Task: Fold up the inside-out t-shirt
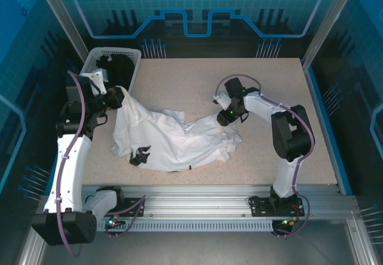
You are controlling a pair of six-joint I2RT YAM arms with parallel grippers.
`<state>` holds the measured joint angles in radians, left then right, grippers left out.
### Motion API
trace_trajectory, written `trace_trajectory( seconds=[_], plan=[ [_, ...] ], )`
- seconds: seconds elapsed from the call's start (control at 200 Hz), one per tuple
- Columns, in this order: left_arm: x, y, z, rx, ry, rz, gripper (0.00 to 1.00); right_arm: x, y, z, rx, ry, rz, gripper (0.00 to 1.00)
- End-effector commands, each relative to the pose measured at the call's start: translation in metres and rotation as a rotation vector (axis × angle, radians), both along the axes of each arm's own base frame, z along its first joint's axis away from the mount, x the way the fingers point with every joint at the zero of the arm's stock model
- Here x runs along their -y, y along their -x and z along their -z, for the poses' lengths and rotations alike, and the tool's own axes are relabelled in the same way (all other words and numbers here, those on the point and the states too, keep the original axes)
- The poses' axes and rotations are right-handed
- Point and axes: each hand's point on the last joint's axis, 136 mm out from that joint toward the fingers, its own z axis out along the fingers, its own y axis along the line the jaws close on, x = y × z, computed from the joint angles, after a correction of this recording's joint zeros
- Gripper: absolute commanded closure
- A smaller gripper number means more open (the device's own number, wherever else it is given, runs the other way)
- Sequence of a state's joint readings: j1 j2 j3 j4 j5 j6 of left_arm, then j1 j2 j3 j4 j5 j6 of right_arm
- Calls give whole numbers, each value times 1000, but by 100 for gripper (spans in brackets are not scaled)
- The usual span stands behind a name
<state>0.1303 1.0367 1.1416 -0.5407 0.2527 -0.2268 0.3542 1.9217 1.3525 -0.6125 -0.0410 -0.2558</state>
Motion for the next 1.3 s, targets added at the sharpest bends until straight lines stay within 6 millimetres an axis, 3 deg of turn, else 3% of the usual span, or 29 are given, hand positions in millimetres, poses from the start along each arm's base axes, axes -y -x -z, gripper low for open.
trace_trajectory(
  seconds=[0.0, 0.265, 0.47, 0.66, 1.181, 1.296],
  plan=[
    [1, 2, -5, 38, -14, 23, 100, -10, -7, -1, -3, -14, -38, 54],
    [1, 2, -6, 43, -16, 25, 100, -7, -10, 3, -24, -27, -27, 62],
    [1, 2, -5, 39, -18, 24, 100, -7, -9, 5, -47, -46, -44, 60],
    [1, 2, -6, 42, -17, 25, 100, -4, -11, 9, -52, -42, -37, 65],
    [1, 2, -6, 42, -16, 27, 100, -3, -11, 16, -71, -79, -35, 66],
    [2, 3, -6, 43, -15, 27, 100, -4, -11, 16, -71, -83, -36, 77]
  ],
)
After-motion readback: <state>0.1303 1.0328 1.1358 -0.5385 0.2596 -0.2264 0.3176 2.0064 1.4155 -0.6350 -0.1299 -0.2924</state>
